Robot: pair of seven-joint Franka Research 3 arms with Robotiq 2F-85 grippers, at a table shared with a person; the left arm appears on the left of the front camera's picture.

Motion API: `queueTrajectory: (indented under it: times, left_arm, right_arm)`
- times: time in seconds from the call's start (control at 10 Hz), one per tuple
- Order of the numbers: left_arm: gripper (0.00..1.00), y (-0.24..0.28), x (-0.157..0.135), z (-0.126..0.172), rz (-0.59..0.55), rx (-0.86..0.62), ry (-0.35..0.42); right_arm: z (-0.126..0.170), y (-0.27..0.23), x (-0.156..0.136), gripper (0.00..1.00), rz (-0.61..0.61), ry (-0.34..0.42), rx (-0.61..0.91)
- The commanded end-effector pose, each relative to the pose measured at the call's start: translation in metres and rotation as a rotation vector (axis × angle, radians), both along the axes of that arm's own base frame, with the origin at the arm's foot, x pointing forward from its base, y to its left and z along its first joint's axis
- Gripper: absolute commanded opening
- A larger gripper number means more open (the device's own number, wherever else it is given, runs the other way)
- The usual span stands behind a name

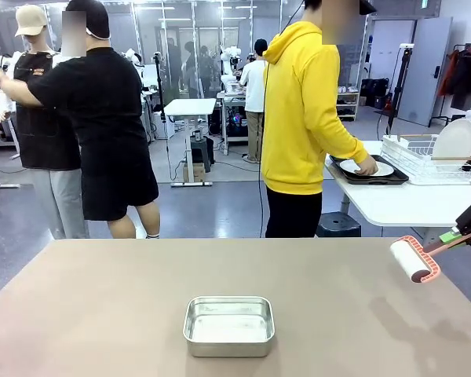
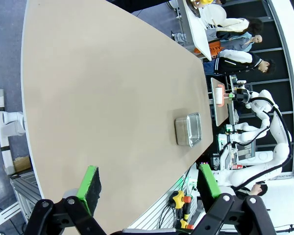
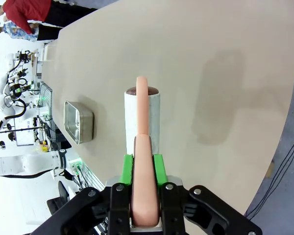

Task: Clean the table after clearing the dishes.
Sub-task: Place the Lint Roller back on top of the Airtight Container.

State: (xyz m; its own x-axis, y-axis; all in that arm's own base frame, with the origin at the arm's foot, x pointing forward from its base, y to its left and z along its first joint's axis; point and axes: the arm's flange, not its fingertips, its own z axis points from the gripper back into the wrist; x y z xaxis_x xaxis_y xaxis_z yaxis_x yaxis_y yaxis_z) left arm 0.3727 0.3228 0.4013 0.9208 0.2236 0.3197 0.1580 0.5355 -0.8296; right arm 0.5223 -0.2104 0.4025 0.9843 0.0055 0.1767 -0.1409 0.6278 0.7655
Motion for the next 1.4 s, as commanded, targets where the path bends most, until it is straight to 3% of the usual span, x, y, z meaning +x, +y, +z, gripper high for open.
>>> queueTrajectory:
  times: [0.0, 0.2, 0.4, 0.7, 1.1, 1.2, 1.3]
  left_arm:
    - [1.00, 0.001, -0.004, 0.003, -0.005, -0.001, 0.002]
    - [1.00, 0.001, -0.004, 0.003, -0.005, -0.001, 0.002]
    - [1.00, 0.001, -0.004, 0.003, -0.005, -0.001, 0.002]
    - [1.00, 0.001, -0.004, 0.003, -0.005, -0.001, 0.002]
    - [1.00, 0.001, -0.004, 0.003, -0.005, -0.001, 0.002]
    - [1.00, 0.001, -0.004, 0.003, -0.005, -0.001, 0.002]
    - [1.00, 0.001, -0.004, 0.003, -0.005, -0.001, 0.002]
  right_arm:
    - [0.000, 0.000, 0.000, 0.20, 0.000, 0.000, 0.000]
    - [0.041, 0.054, 0.003, 0.20, 0.278, -0.118, -0.190]
    - [0.076, 0.101, 0.000, 0.20, 0.503, -0.214, -0.263]
    - [0.110, 0.197, -0.006, 0.20, 0.932, -0.253, -0.398]
    - [0.142, 0.350, -0.028, 0.20, 1.268, -0.436, -0.550]
    - [0.146, 0.387, -0.029, 0.20, 1.343, -0.464, -0.577]
    - [0.147, 0.421, -0.028, 0.20, 1.386, -0.447, -0.609]
